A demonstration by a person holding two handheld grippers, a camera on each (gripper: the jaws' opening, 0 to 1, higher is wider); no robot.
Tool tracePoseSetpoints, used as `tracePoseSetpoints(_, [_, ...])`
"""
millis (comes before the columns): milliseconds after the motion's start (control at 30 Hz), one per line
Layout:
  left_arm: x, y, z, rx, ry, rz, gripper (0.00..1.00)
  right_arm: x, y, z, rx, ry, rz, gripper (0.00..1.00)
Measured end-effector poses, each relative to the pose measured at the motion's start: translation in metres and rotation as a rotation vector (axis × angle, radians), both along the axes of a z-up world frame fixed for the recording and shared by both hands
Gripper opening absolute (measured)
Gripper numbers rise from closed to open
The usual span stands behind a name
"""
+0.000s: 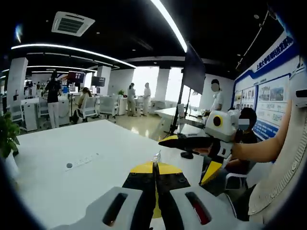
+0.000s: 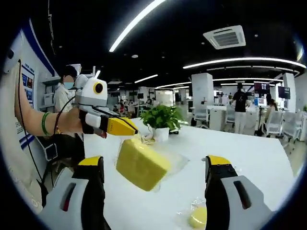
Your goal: Compare the silicone blocks by pressing each to a similar depth, holding the contact briefly, and releasing to observe deformation and rebound differences across the visible hardness samples.
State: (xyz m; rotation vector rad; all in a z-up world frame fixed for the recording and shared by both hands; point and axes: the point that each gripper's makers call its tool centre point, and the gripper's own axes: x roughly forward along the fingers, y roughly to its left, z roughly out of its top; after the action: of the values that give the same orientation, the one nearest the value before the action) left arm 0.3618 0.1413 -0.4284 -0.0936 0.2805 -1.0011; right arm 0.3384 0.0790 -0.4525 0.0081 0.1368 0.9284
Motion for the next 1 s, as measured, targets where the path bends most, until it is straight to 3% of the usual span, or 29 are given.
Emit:
tracePoseSetpoints(467, [0.016,0.004,-0.065,0.041,0.112,0.056,0.0,-0.031,-0.027,-0.053,0.048,0.166,-0.105,0.81])
tracePoseSetpoints(800, [0.037,0.008,-0.119,0.063,0.208,0.025,0.0,-0.04,-0.042,-0.079,0.022,0.244,-0.183,0.8])
tracePoseSetpoints(933, [0.037,0.004,-0.144,0.061,0.277,-0.024,0.0,-0.038,-0.047,-0.09,-0.006,0.272,-0.214,0.82])
tracePoseSetpoints(1000, [0.04,0.005,-0.157,0.08,0.282,-0.035,0.0,-0.036,-0.048,-0.094,-0.014,0.283,-0.224,0.81])
